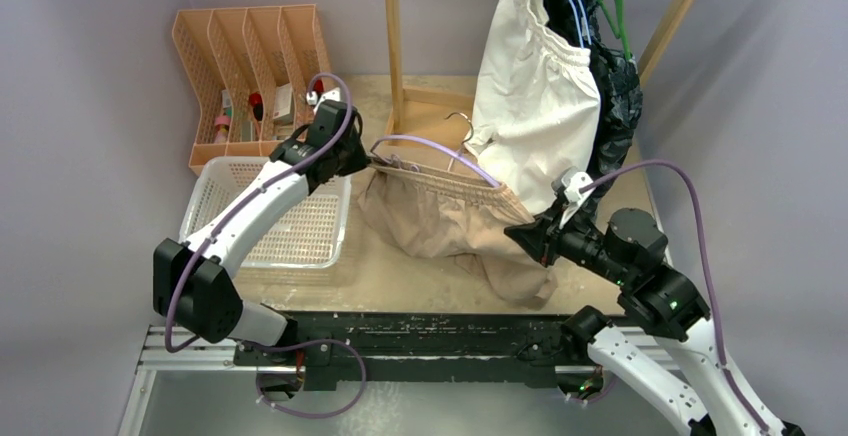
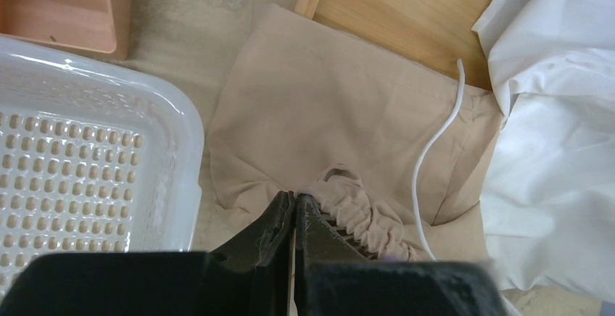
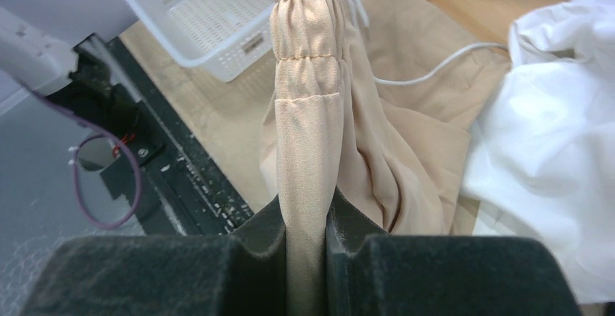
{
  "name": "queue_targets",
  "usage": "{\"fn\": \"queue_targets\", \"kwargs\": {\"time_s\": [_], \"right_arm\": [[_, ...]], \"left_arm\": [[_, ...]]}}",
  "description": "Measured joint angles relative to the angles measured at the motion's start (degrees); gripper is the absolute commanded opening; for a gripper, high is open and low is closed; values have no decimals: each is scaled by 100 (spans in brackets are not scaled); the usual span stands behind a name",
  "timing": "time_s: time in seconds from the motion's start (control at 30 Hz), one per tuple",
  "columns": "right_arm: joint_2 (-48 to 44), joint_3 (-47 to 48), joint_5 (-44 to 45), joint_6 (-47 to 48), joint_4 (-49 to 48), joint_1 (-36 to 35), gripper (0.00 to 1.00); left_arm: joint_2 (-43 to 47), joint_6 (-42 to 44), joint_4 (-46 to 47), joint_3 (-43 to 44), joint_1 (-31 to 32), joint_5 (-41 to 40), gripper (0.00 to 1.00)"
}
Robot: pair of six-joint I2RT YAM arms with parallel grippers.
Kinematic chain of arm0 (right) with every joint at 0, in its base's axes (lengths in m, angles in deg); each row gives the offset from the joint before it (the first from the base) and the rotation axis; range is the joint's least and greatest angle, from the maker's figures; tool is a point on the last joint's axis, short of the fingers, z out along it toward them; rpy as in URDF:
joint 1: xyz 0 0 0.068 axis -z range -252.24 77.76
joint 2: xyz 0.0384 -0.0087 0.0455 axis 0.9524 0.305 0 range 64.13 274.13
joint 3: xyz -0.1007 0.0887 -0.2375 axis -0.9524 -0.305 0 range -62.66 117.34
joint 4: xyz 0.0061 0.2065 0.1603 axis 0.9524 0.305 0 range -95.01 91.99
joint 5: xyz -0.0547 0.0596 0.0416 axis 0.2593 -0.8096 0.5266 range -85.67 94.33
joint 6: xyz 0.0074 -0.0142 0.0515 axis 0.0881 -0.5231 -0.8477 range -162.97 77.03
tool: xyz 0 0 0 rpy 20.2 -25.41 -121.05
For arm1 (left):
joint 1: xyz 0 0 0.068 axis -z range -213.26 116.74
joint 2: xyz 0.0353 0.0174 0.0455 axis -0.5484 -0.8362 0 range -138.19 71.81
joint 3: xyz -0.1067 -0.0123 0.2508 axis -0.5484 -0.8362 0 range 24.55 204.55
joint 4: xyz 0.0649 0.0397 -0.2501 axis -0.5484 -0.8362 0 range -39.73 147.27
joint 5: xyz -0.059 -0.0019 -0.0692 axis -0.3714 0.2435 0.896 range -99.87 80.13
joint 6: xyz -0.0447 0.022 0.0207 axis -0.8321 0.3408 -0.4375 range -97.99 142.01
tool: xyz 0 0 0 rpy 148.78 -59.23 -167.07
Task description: Remove the shorts from the hanger
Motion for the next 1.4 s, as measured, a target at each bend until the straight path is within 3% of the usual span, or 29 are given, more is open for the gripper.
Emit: {"fn": "queue_targets", "kwargs": {"time_s": [0.2, 0.5, 0.77, 0.9, 1.1, 1.4], "right_arm": [[201, -61, 673, -136, -37, -7, 0], [1154, -72, 1287, -546, -564, -33, 0], [1762, -81, 1300, -960, -1213, -31, 0], [2173, -81, 1169, -1130, -1456, -24, 0], [2457, -83, 1246, -1266, -1460, -24, 0], [2721, -485, 994, -1368, -1923, -20, 0]], "left_arm": [[170, -46, 234, -330, 0, 160, 2], [859, -92, 555, -1167, -46, 750, 58], [1639, -240, 710, -1569, 81, 944, 68], [1792, -391, 855, -1600, 627, 844, 77], [1985, -601, 841, -1604, 1132, 413, 79], [2197, -1757, 2369, -2328, 1812, 146, 80]]}}
